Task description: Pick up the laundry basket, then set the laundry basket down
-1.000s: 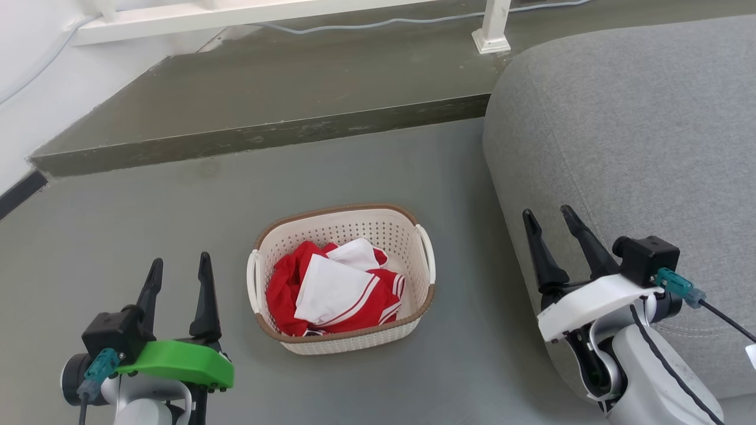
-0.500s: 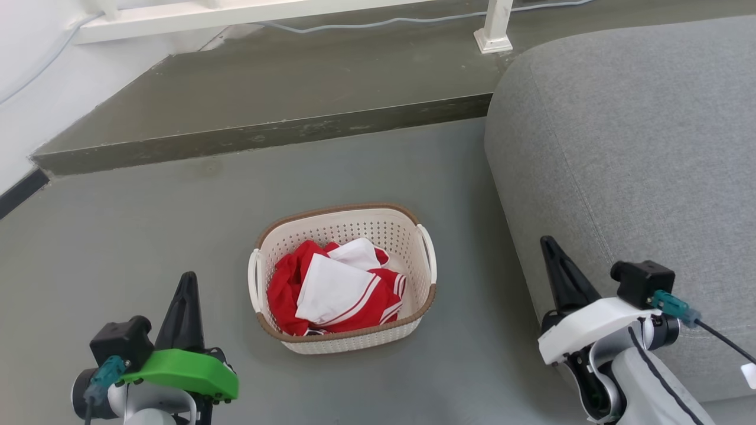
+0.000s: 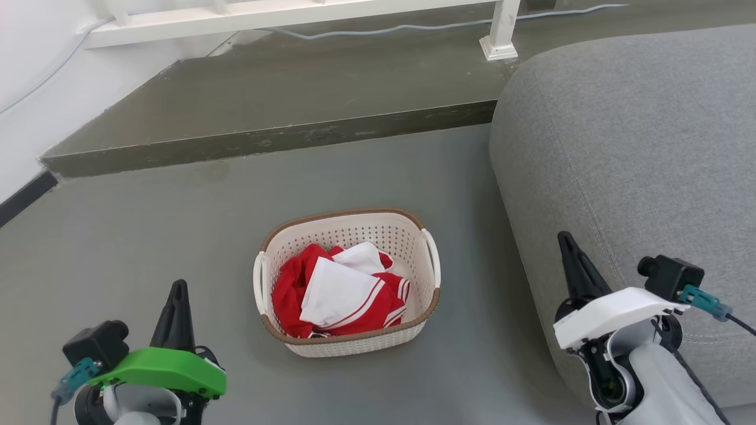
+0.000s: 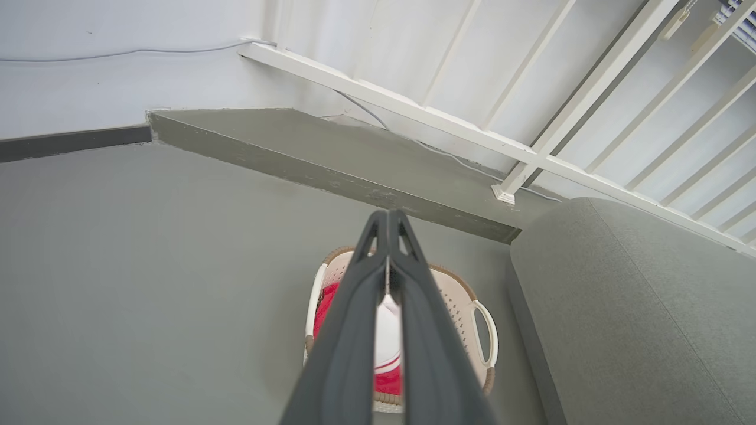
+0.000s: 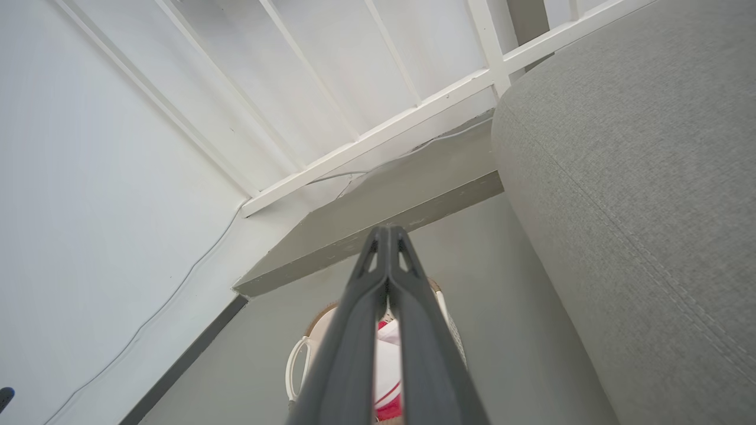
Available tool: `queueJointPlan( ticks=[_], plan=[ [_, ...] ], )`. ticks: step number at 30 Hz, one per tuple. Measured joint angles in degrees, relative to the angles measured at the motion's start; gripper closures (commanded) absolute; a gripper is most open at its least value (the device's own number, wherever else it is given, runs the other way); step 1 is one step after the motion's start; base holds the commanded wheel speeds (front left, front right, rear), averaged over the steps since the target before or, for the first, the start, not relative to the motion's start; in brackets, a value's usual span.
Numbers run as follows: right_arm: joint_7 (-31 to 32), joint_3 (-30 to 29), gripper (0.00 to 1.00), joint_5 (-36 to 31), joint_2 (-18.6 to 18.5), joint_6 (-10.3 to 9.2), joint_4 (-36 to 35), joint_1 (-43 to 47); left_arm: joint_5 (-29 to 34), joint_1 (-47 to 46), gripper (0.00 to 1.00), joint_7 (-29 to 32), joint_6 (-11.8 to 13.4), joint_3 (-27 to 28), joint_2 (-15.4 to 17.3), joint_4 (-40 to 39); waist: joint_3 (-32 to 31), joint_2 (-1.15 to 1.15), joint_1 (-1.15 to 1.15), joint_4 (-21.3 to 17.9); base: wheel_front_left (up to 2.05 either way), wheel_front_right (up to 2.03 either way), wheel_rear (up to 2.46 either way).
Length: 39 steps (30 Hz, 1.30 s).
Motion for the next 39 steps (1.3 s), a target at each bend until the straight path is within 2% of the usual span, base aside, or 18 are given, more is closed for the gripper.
queueJointPlan(
  ticks=[39],
  plan=[
    [7.6, -9.4, 1.00, 25.9, 0.8, 2.02, -1.1, 0.6, -26.8, -0.1, 1.00, 7.8, -2.3, 4.4, 0.0, 0.6, -1.7, 0.00, 0.00, 1.5, 0.00, 0.00, 0.00]
  ],
)
